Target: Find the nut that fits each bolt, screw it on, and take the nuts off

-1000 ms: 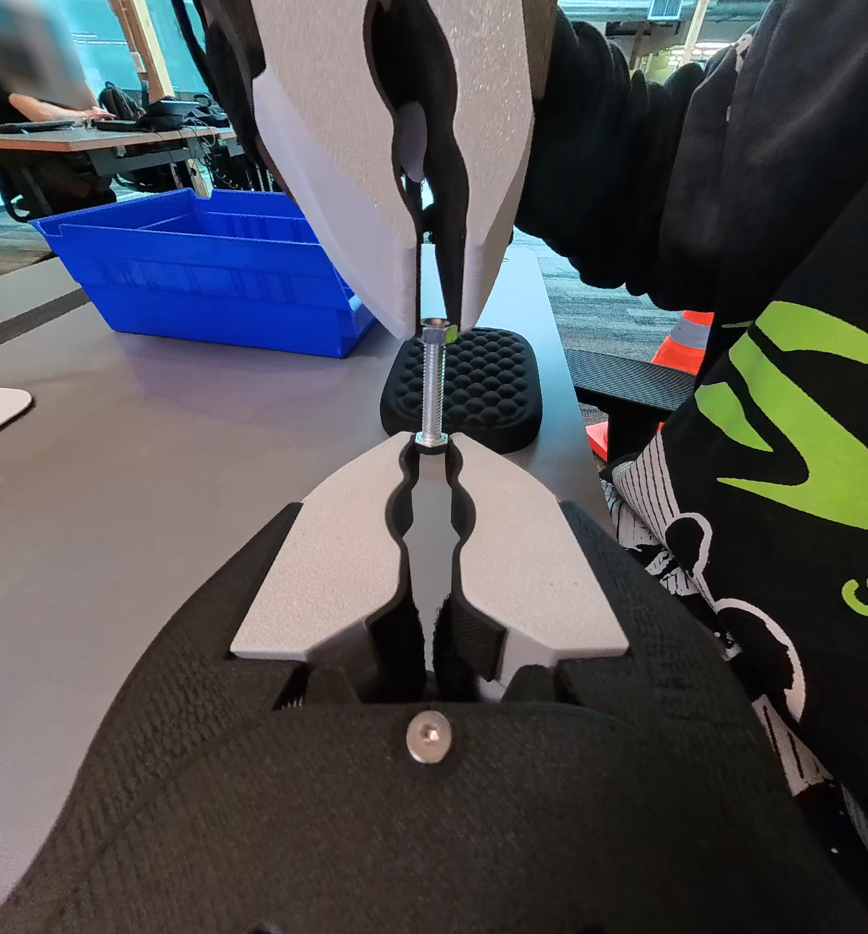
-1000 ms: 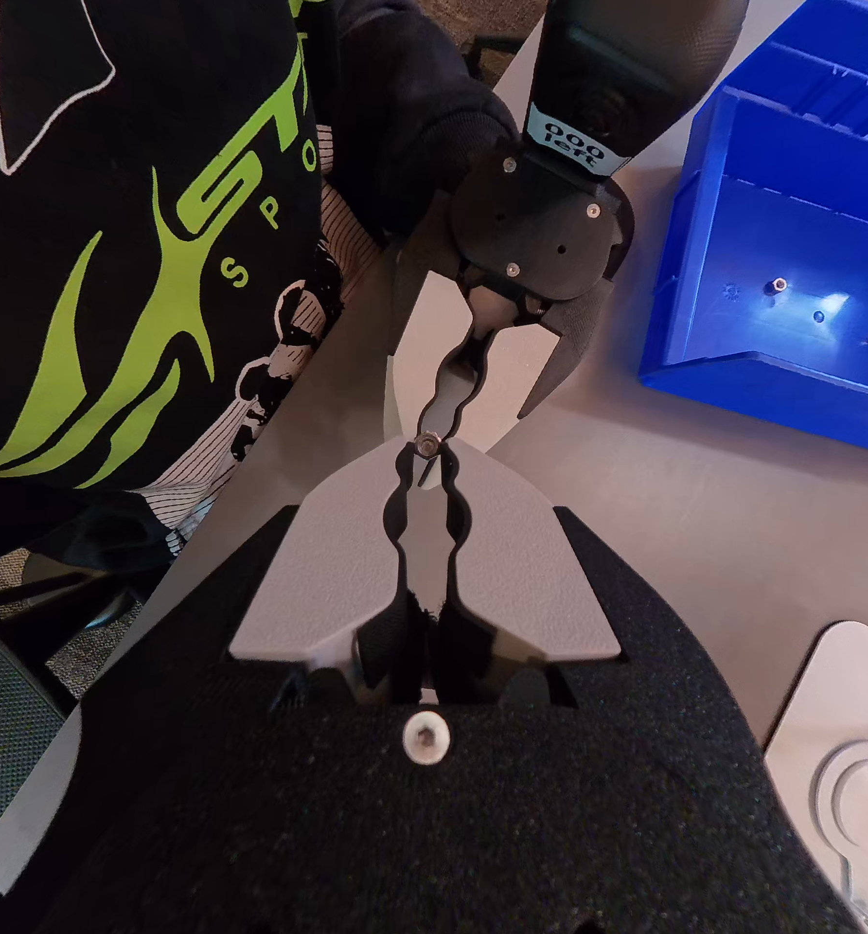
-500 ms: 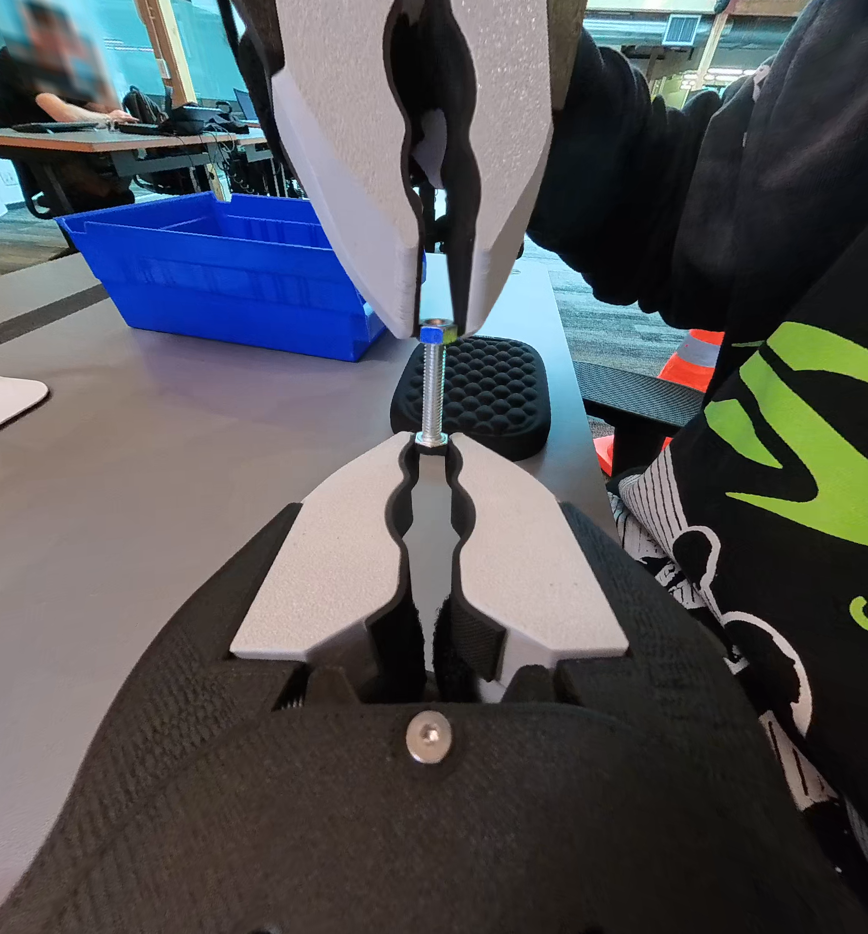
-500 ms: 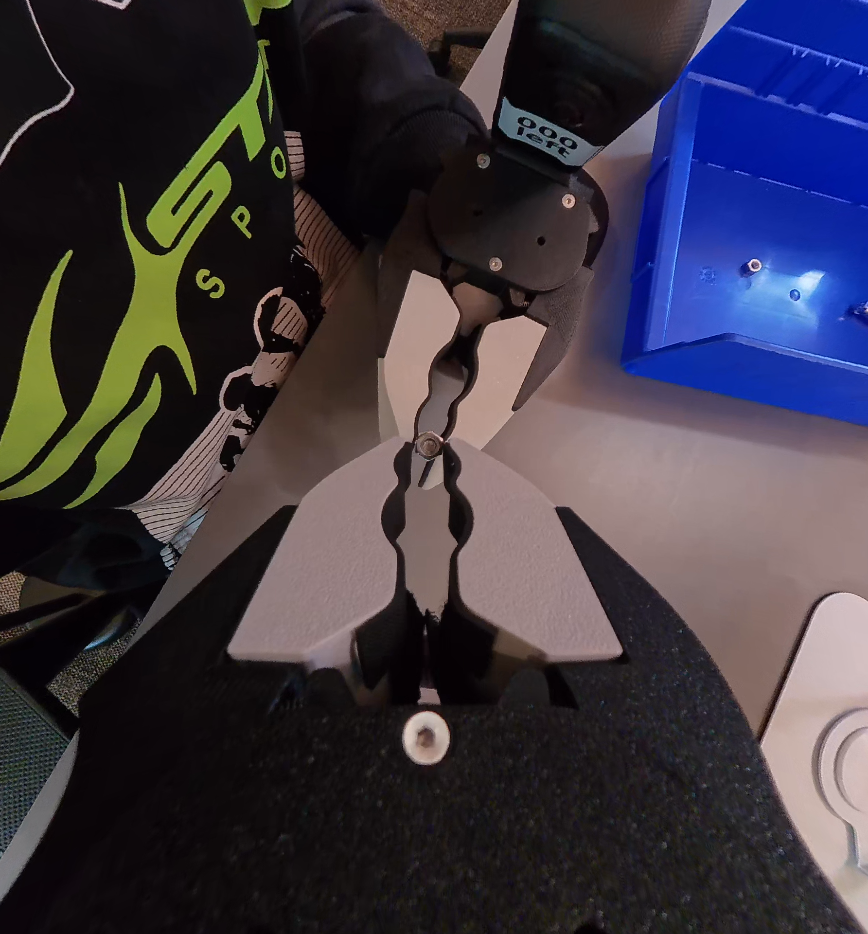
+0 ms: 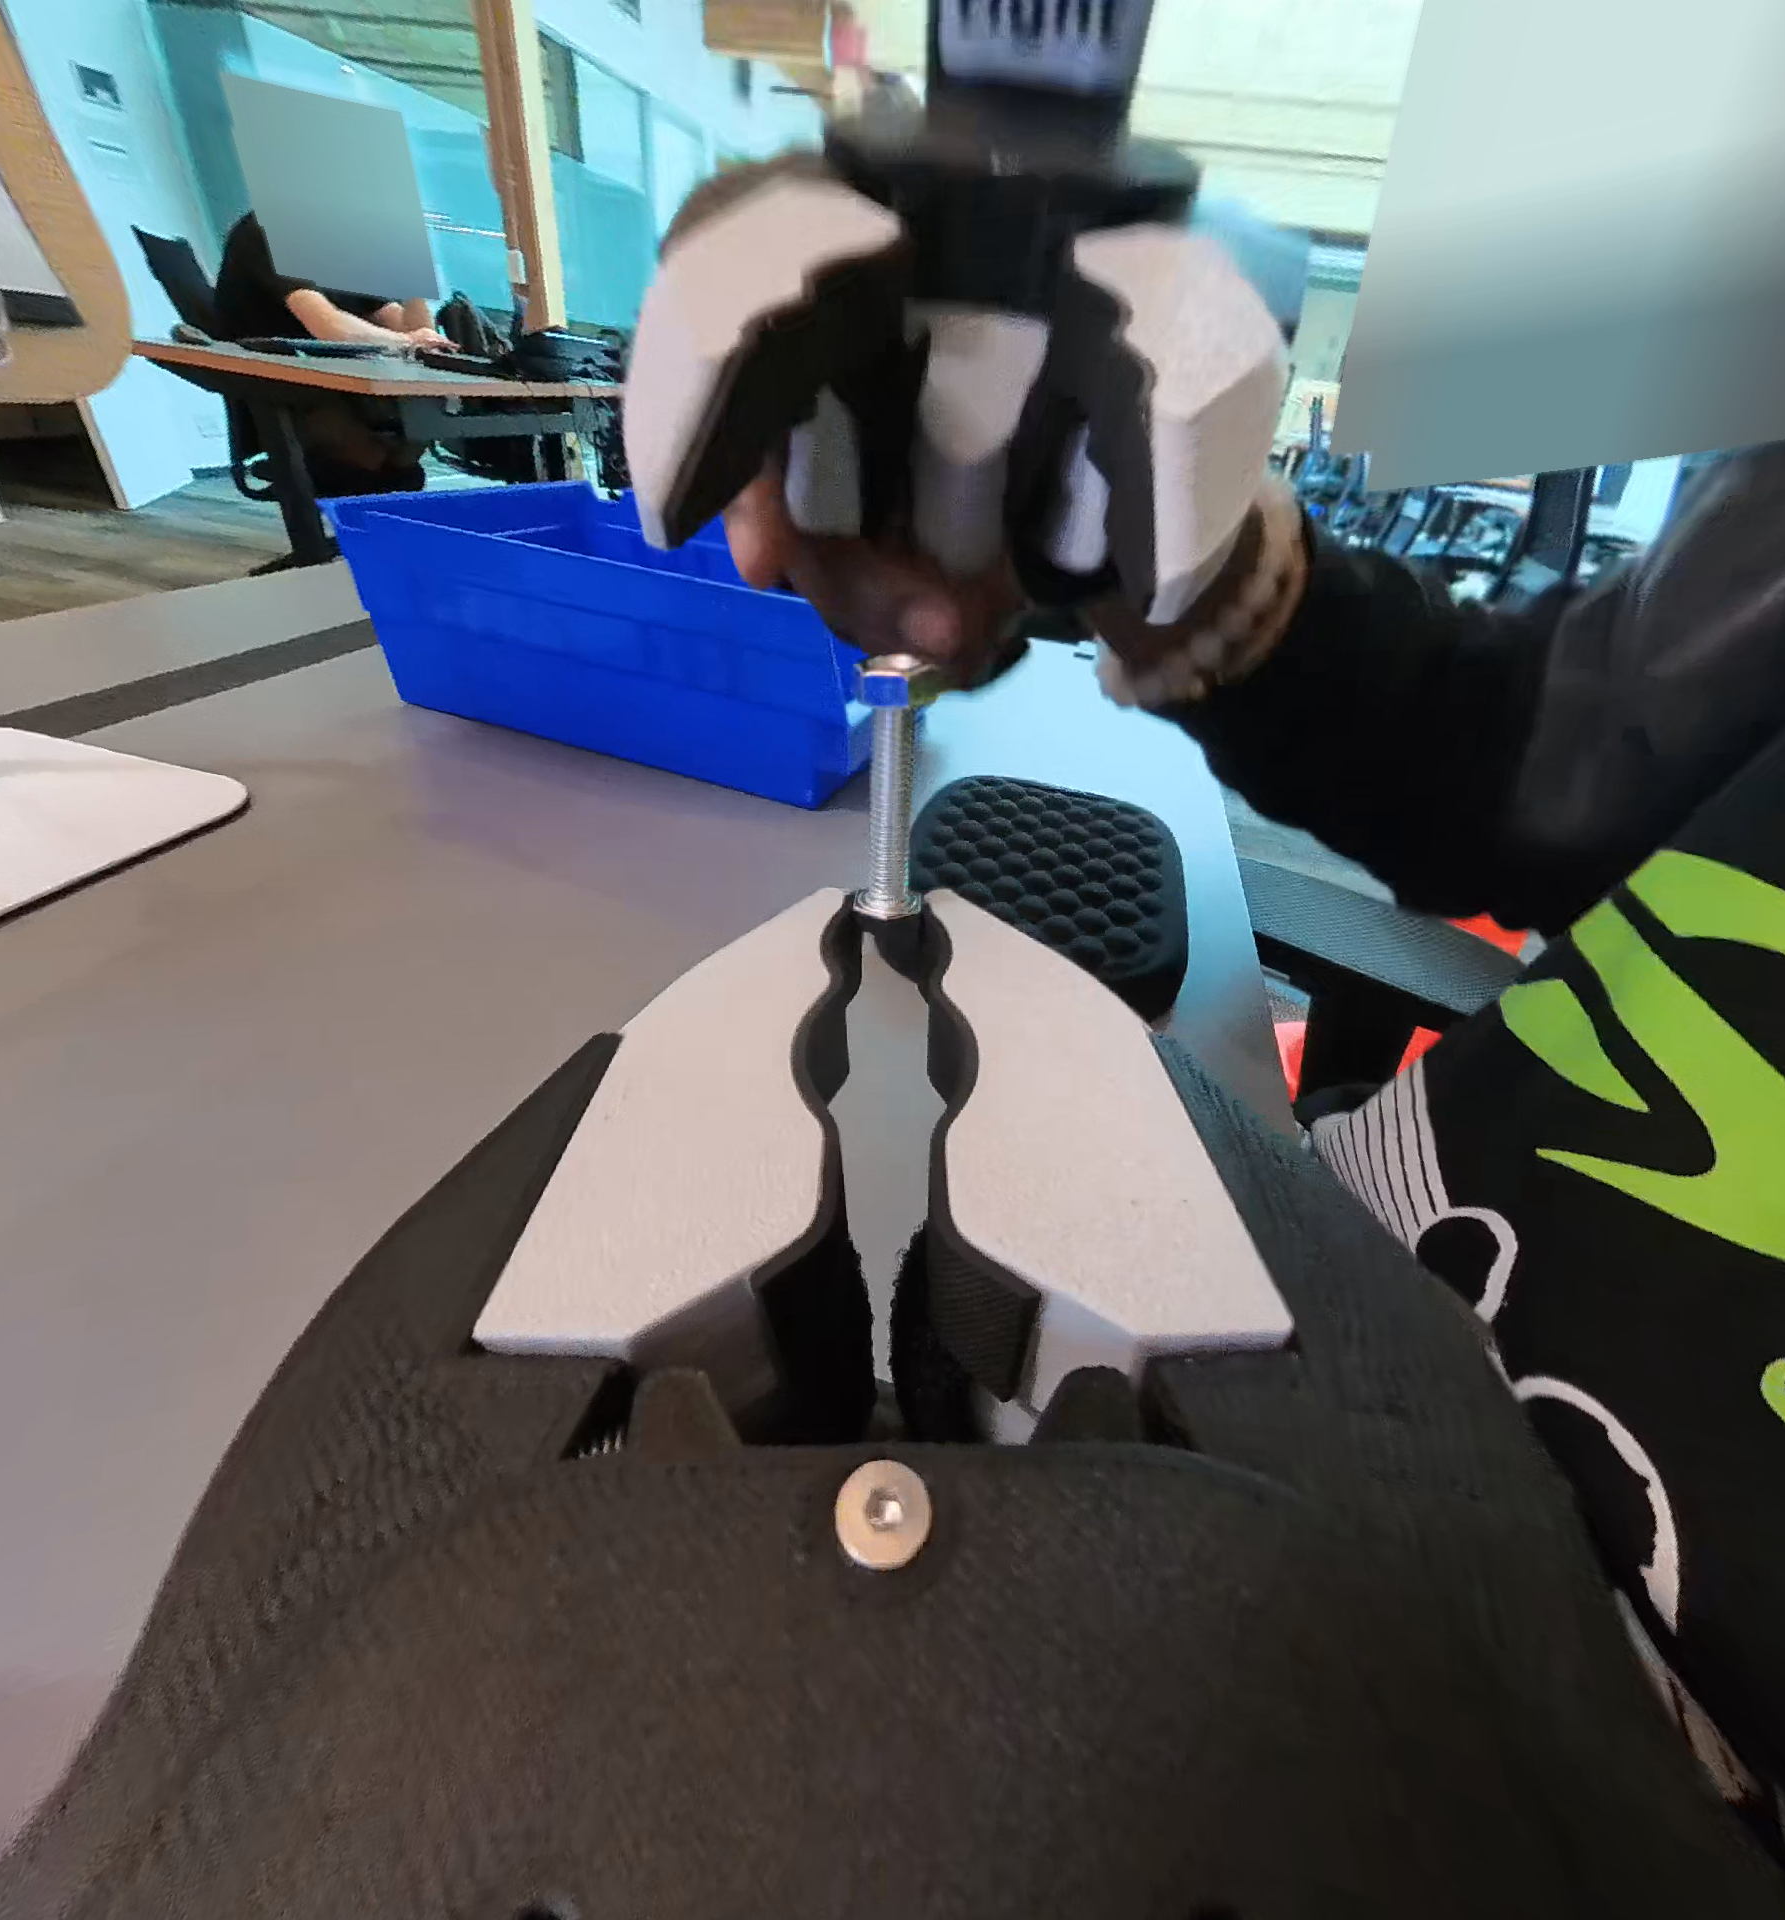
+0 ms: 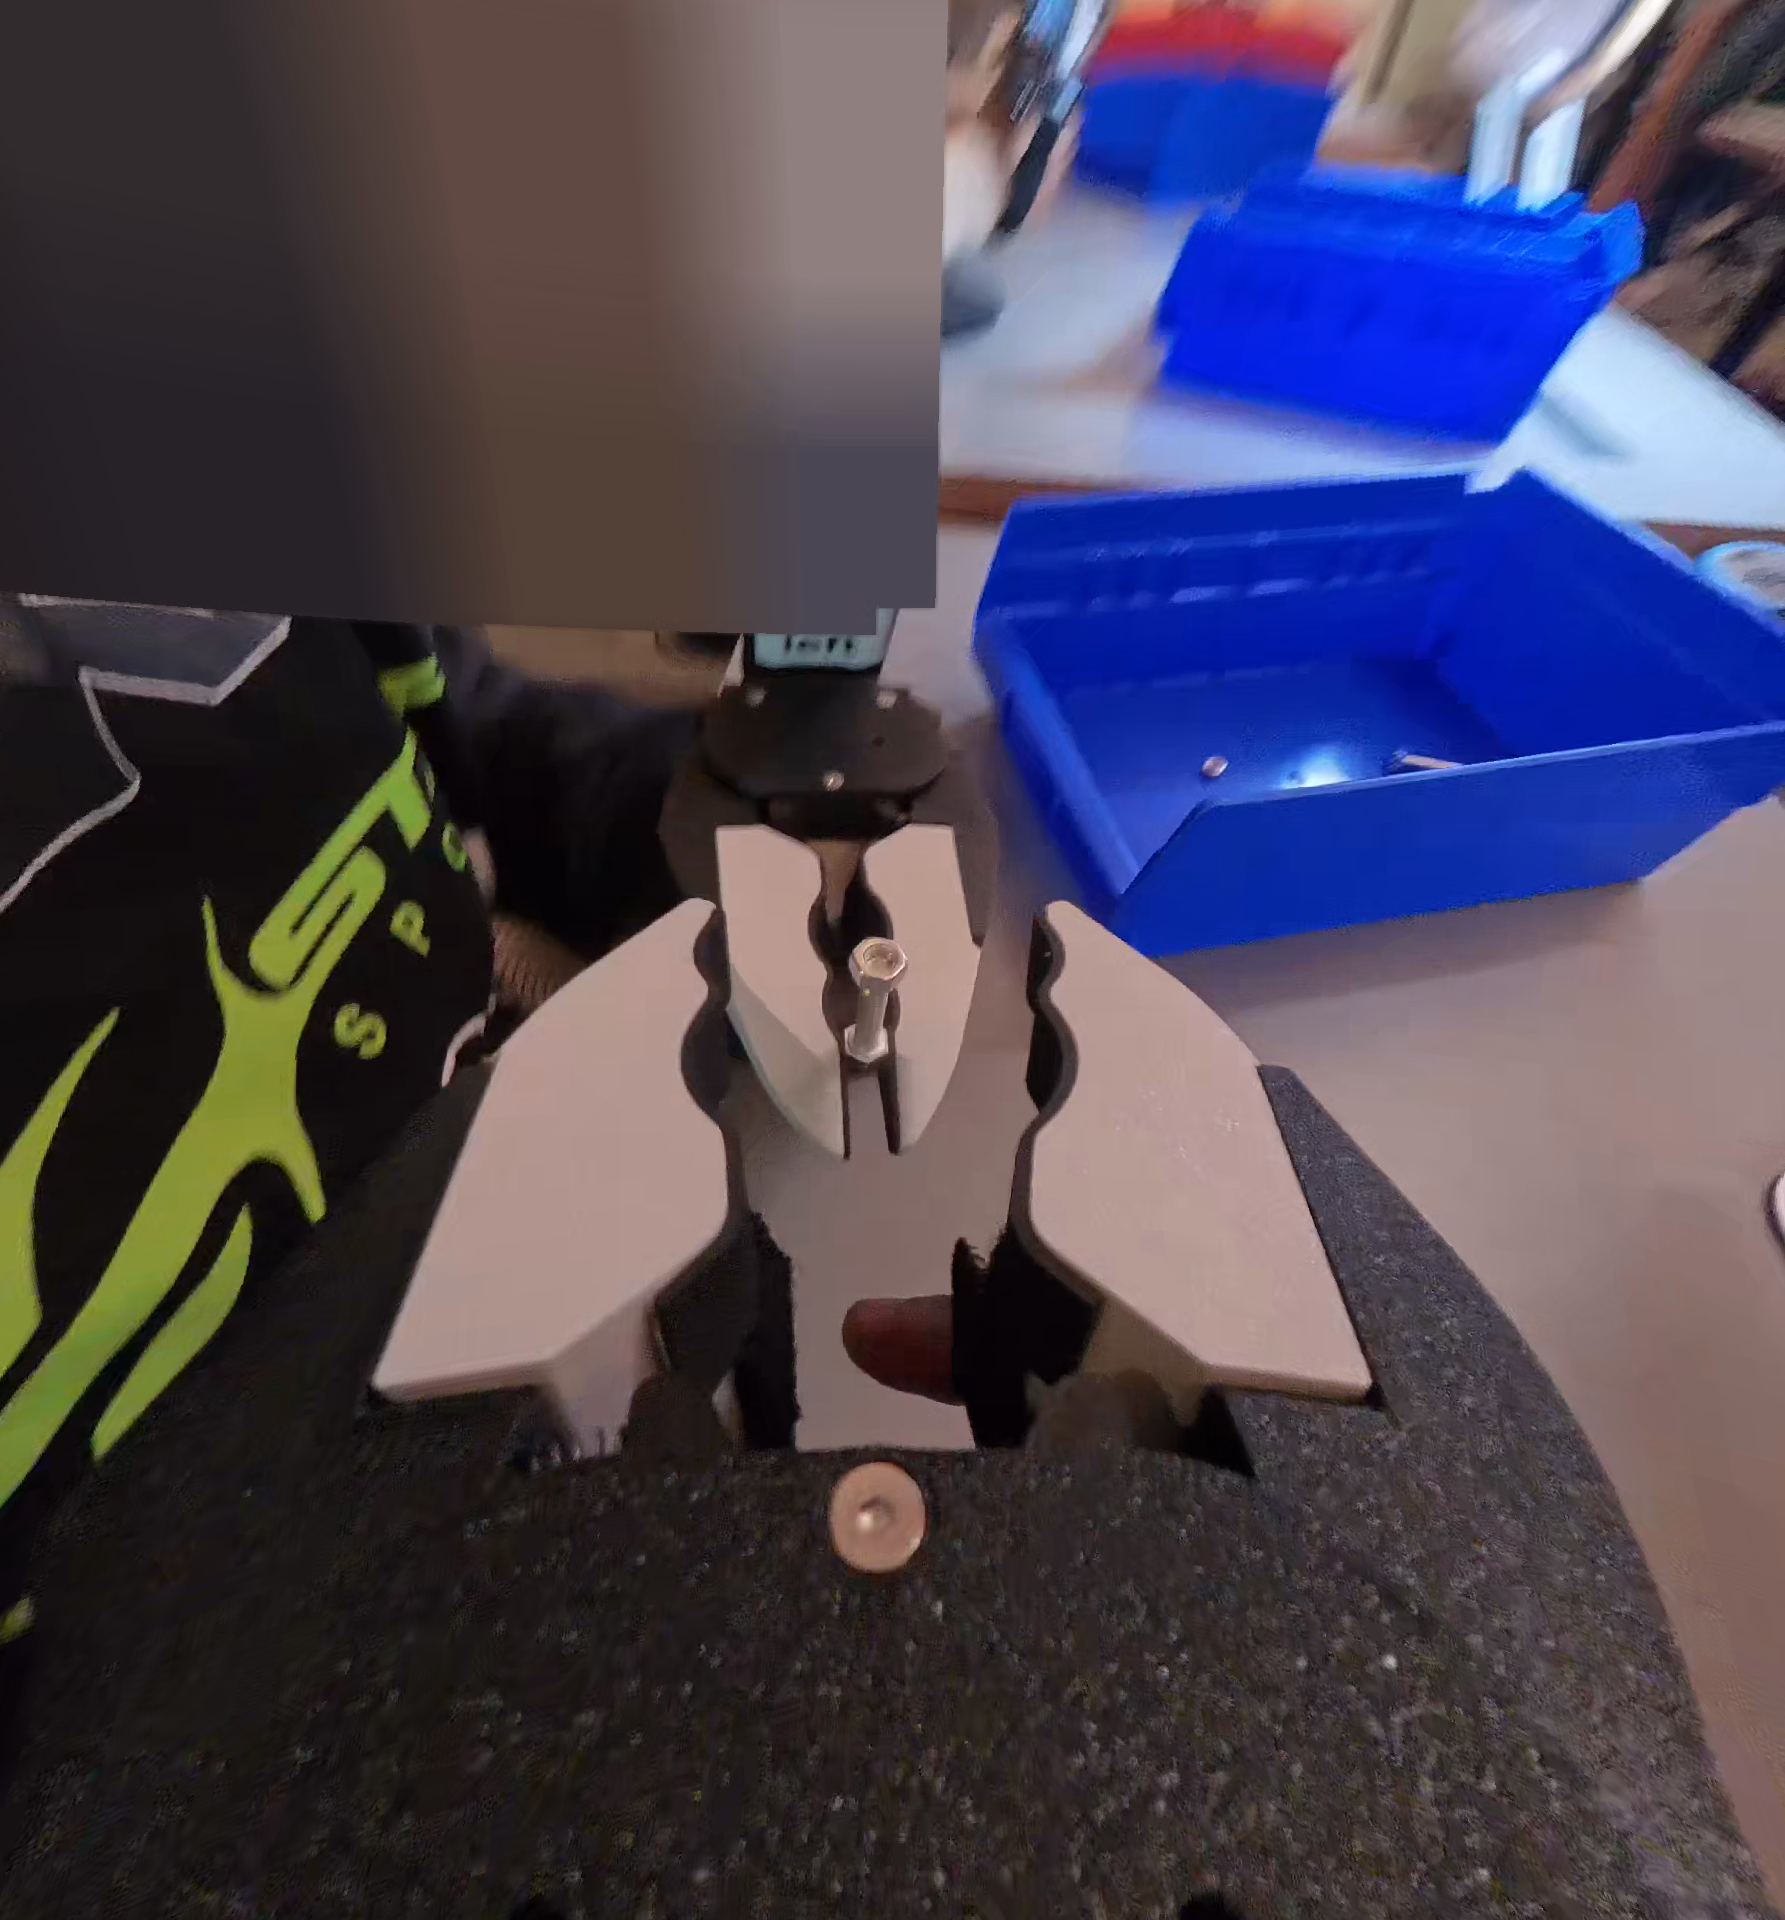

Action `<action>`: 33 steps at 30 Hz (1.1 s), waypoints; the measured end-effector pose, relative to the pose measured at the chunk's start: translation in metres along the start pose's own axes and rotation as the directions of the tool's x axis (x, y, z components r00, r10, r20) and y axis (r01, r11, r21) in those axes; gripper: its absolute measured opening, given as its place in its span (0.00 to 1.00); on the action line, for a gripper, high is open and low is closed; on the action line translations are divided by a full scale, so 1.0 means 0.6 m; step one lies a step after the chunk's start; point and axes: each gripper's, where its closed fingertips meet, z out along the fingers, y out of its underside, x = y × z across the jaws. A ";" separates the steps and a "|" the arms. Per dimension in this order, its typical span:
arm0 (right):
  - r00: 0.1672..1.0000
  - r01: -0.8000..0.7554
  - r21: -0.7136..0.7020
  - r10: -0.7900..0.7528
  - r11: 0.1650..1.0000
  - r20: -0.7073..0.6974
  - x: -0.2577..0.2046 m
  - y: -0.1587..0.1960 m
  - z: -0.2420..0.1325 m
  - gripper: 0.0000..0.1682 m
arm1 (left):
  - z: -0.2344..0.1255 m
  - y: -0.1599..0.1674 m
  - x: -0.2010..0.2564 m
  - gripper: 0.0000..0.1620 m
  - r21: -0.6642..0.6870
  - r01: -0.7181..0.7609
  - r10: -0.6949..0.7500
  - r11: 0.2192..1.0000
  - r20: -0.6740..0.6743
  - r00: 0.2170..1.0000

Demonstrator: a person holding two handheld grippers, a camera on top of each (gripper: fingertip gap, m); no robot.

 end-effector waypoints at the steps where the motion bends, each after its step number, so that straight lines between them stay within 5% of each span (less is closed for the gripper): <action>1: 0.999 -0.035 0.076 0.038 0.996 -0.030 0.002 0.002 -0.001 0.33 | 0.000 0.000 -0.001 0.06 0.000 0.002 -0.002 1.000 0.002 1.000; 6: 0.987 -0.109 0.257 0.136 0.960 -0.086 -0.005 0.016 0.001 0.29 | 0.001 0.001 0.000 0.06 -0.005 -0.008 0.008 1.000 0.006 1.000; 12: 0.985 -0.138 0.303 0.163 0.943 -0.058 -0.005 0.032 -0.010 0.26 | 0.001 0.001 0.002 0.06 -0.005 -0.031 0.031 1.000 0.010 0.999; 20: 0.953 -0.199 0.003 0.194 0.980 -0.234 0.080 0.128 -0.059 0.23 | -0.003 -0.003 0.021 0.06 0.017 -0.095 0.095 0.995 -0.025 0.995; 33: 0.858 -0.258 -0.081 0.190 0.963 -0.476 0.146 0.170 -0.082 0.26 | -0.004 -0.005 0.024 0.06 0.031 -0.097 0.098 0.995 -0.038 0.994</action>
